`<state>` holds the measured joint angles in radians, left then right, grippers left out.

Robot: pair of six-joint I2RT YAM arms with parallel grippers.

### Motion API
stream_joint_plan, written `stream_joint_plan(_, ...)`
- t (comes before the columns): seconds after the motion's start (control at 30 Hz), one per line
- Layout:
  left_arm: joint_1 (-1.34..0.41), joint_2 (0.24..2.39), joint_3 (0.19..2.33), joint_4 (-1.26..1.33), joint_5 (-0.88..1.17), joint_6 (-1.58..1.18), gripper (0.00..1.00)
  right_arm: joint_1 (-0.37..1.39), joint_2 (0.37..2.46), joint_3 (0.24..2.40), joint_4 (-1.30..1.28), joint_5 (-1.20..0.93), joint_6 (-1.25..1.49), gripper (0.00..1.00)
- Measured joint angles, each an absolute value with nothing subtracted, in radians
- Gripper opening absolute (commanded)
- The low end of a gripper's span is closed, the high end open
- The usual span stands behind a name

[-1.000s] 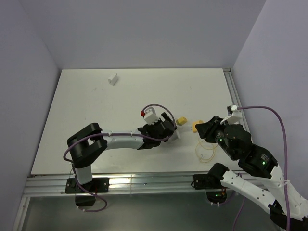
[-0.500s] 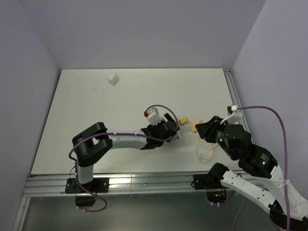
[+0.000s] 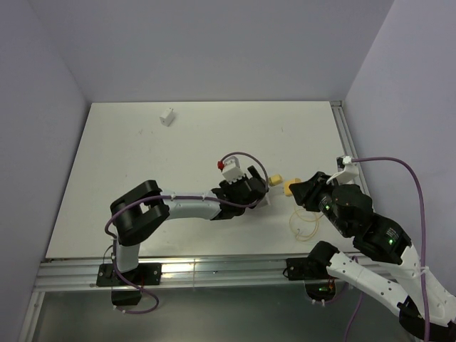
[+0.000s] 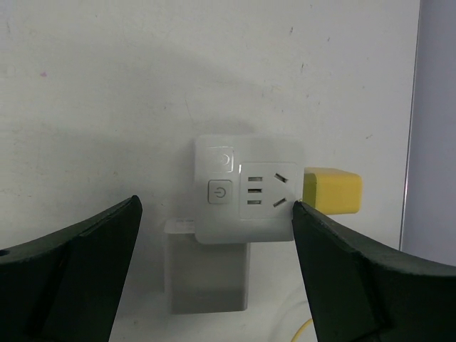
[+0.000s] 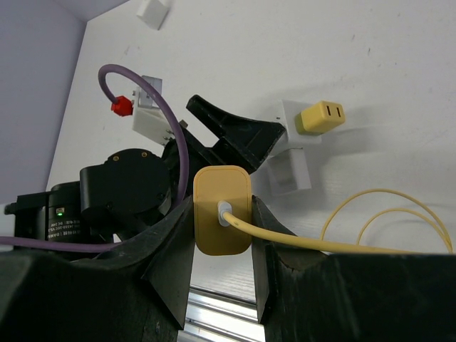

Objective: Insert the plug
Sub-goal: Adjust the socket at the center of the board.

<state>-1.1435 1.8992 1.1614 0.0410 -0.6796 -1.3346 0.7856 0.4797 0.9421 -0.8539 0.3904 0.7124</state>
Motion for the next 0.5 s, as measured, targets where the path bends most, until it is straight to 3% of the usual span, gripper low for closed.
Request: stream_joint_plan(0.5, -1.144, 1.895, 1.127, 0.067, -0.698, -1.291, 0.95, 0.786, 0.481, 0.942, -0.854, 0.380, 0.713, 0.00)
